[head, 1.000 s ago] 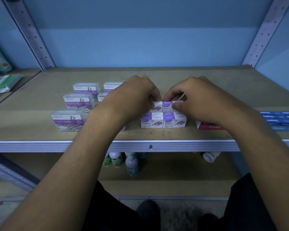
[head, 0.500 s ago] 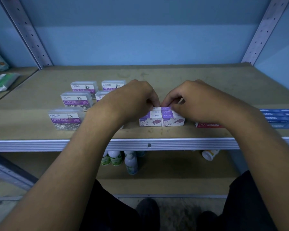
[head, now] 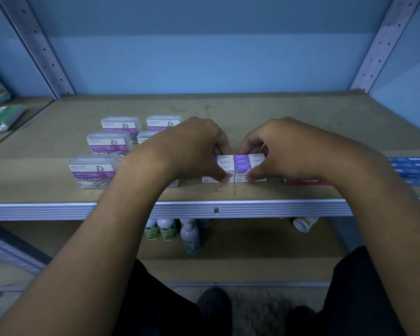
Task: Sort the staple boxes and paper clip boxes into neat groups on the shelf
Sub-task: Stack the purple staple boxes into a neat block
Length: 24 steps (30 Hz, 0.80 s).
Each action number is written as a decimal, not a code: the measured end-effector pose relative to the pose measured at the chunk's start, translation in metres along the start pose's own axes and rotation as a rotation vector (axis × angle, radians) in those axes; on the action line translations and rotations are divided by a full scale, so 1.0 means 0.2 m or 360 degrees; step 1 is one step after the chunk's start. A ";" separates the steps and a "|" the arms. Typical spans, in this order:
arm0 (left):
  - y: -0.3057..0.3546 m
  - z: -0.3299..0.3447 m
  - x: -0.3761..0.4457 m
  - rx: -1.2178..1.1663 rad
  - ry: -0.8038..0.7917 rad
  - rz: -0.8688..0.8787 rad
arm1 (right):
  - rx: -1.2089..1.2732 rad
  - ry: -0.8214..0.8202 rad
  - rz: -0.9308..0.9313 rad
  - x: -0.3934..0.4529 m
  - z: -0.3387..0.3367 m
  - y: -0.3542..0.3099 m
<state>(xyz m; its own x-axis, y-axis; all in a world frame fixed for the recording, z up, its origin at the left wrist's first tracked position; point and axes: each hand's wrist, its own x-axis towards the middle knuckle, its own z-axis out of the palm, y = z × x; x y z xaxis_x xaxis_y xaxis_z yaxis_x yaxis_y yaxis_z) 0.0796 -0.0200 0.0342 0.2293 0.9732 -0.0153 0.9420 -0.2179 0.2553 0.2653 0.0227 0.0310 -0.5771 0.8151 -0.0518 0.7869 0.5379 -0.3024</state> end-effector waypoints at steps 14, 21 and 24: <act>0.01 0.01 0.00 0.0016 0.0058 0.0019 | -0.0036 0.0021 -0.0001 0.01 0.01 0.00; 0.01 0.01 -0.01 0.0034 0.0109 0.0040 | -0.0062 -0.0053 -0.0042 0.02 0.01 0.00; 0.00 -0.03 -0.03 -0.0038 0.0181 0.0062 | 0.0035 -0.0004 -0.0071 0.01 -0.02 -0.01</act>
<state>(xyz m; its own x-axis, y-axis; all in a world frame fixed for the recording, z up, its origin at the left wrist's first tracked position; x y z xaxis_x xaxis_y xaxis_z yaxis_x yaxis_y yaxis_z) 0.0762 -0.0258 0.0405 0.2351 0.9663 0.1047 0.9265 -0.2553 0.2763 0.2627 0.0249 0.0364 -0.6122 0.7897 -0.0399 0.7553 0.5691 -0.3250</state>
